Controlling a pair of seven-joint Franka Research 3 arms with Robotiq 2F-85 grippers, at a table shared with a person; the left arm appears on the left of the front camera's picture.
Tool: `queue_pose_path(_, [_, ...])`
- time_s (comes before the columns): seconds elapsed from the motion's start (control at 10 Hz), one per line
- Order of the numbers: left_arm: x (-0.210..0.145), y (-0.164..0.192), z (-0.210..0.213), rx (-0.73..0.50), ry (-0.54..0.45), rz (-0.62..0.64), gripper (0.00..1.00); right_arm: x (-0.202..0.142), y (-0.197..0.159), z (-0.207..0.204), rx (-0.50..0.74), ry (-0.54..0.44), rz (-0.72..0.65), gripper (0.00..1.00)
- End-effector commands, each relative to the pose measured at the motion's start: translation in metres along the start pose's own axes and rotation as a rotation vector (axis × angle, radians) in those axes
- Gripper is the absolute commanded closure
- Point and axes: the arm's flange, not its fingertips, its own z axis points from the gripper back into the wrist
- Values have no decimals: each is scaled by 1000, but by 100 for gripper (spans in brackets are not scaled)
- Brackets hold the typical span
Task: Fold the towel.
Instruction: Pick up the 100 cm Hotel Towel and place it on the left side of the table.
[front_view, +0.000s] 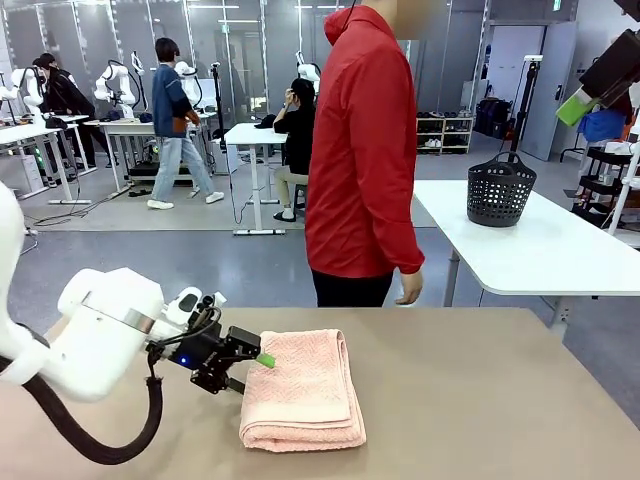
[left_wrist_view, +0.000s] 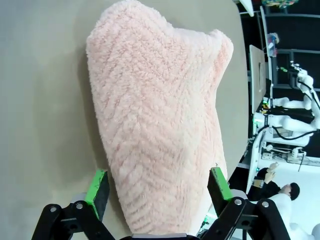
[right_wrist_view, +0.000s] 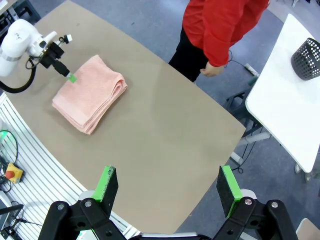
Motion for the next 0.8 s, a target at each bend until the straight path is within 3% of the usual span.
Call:
queue_pose_path(0.0, [6, 6, -18, -73, -6, -14, 0, -1, -1, 0, 0, 0, 1, 0])
queue_pose_path(0.1, [5, 8, -23, -101, -1, -2, 15, -1, -1, 0, 0, 0, 1, 0])
queue_pose_path(0.2, [3, 10, -24, -126, -3, 9, 50, -1, -1, 0, 0, 0, 1, 0])
queue_pose_path(0.4, [3, 13, -24, -122, -1, 21, 100, -1, -1, 0, 0, 0, 1, 0])
queue_pose_path(0.7, [0, 14, -21, -121, -3, 23, 96, -1, -1, 0, 0, 0, 1, 0])
